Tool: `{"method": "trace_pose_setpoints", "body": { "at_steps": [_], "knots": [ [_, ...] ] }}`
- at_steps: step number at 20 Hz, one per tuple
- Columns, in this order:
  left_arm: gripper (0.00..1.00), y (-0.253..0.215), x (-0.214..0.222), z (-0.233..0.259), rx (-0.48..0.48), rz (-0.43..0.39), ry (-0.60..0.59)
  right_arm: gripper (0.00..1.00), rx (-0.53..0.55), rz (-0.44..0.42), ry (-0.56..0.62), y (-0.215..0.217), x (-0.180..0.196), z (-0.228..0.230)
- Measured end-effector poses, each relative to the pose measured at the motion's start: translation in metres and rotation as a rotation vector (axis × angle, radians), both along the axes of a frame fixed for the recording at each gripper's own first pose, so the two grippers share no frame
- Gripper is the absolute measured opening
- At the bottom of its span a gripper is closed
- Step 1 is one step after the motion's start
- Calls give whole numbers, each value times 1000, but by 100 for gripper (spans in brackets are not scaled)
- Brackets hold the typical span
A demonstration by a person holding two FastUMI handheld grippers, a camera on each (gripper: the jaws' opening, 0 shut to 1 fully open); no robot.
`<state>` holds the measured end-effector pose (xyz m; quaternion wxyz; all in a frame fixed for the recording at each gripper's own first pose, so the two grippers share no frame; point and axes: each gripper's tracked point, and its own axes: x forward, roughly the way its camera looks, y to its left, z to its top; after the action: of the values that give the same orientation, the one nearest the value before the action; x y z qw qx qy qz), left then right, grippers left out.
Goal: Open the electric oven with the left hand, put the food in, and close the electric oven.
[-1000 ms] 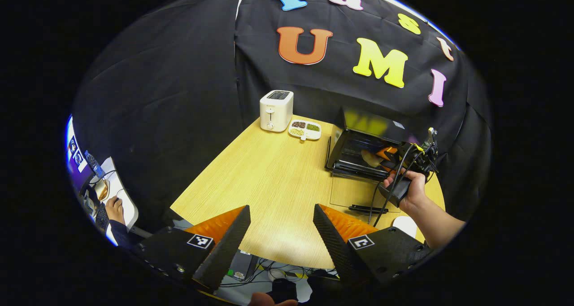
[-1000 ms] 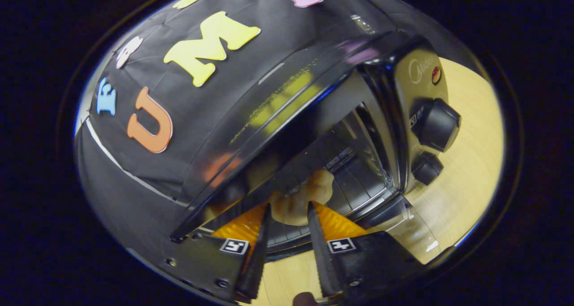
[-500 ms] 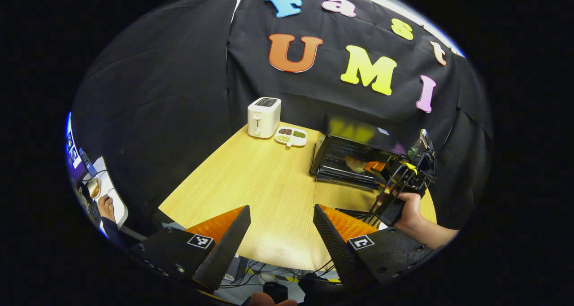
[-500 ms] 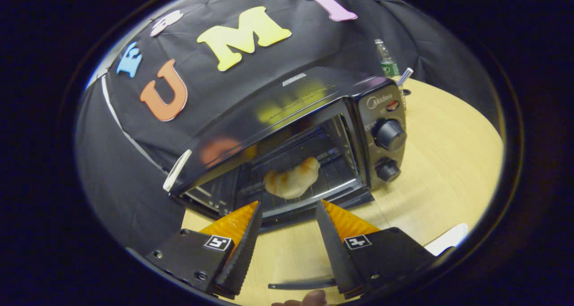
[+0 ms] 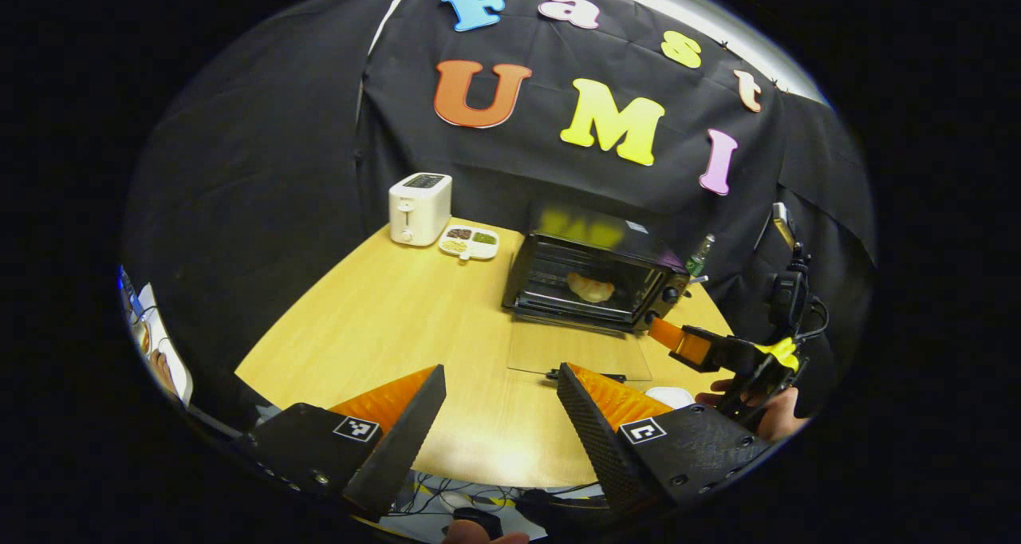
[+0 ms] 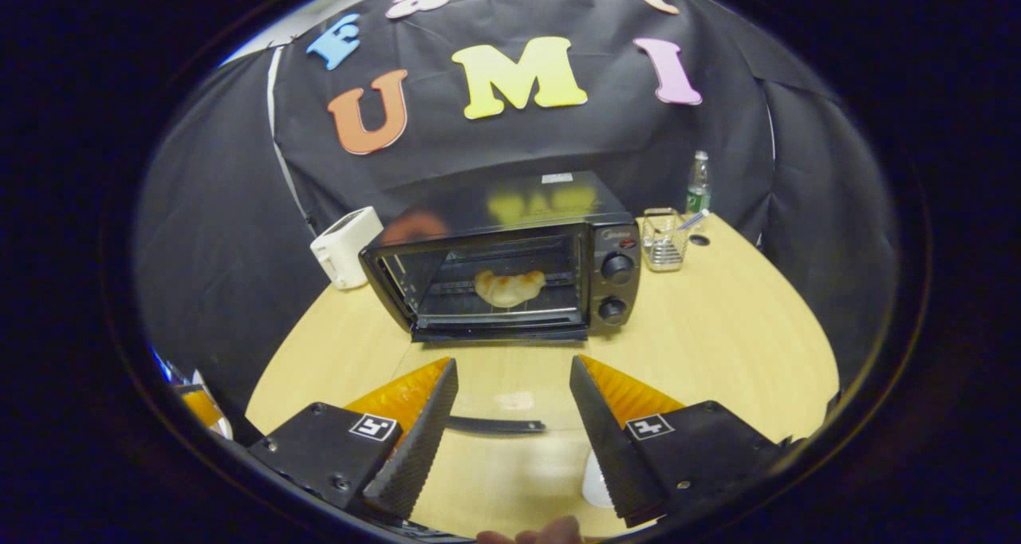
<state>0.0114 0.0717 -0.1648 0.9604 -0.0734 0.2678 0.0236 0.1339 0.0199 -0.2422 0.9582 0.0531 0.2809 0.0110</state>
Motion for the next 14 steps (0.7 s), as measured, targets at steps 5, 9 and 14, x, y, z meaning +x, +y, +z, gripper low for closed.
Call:
{"method": "trace_pose_setpoints", "body": {
  "at_steps": [5,9,14],
  "knots": [
    [94,-41,23,-23,0,-121,-14,91,-32,-44,24,-30,-51,21],
    [94,-63,38,-56,3,-179,-15,93,-122,-119,31,-68,-78,28],
    [94,-97,51,-120,1,-238,79,94,-153,-189,66,-97,-101,24]
  ]
}}
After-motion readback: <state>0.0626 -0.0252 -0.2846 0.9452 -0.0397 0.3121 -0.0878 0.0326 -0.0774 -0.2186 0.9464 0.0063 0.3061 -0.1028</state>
